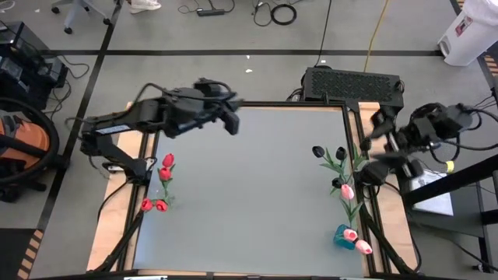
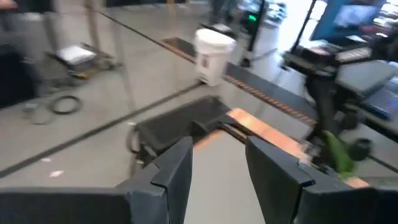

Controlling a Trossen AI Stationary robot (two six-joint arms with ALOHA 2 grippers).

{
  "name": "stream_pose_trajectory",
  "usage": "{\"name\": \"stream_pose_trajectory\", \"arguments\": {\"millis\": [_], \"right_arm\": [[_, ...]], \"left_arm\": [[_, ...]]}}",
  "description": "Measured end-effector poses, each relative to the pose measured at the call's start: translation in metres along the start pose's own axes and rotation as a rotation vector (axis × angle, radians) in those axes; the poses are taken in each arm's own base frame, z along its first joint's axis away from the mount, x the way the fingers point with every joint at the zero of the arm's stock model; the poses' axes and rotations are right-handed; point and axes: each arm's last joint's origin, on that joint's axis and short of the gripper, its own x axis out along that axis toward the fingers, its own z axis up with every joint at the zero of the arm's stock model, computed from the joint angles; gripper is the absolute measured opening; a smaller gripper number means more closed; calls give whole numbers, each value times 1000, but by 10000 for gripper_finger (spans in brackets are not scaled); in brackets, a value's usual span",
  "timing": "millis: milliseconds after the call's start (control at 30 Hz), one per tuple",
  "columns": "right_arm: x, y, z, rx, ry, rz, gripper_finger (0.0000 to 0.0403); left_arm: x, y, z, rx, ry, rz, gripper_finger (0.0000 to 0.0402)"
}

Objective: Sort flowers into vase by color
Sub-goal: Return to Home Position

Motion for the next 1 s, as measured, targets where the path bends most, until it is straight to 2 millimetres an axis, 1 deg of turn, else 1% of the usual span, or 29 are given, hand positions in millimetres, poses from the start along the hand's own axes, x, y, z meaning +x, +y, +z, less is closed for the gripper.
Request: {"name": "stream_pose_trajectory", "arguments": {"millis": [100,233,400,533,600,700,833,1000], "right_arm": [[-5,-8,7,-95,24,-191,200],[-10,-17,16,-176,44,-394,200],[-18,-26,22,-182,80,-640,200],[-26,-33,22,-138,110,-861,200],[-31,-36,22,-114,118,-946,200],[-39,-41,23,-63,112,-1039,200],[-48,-46,24,-17,81,-1066,200],[-53,-48,25,-37,81,-1119,198]], "left_arm": [[-19,14,5,16,-9,84,157],[-42,31,8,48,11,141,157],[-70,55,7,146,58,238,157],[-99,78,6,194,86,302,157],[-117,92,6,208,86,333,157],[-144,112,7,205,71,357,157],[-180,138,7,163,25,354,157],[-215,168,-5,105,-31,336,157]]}}
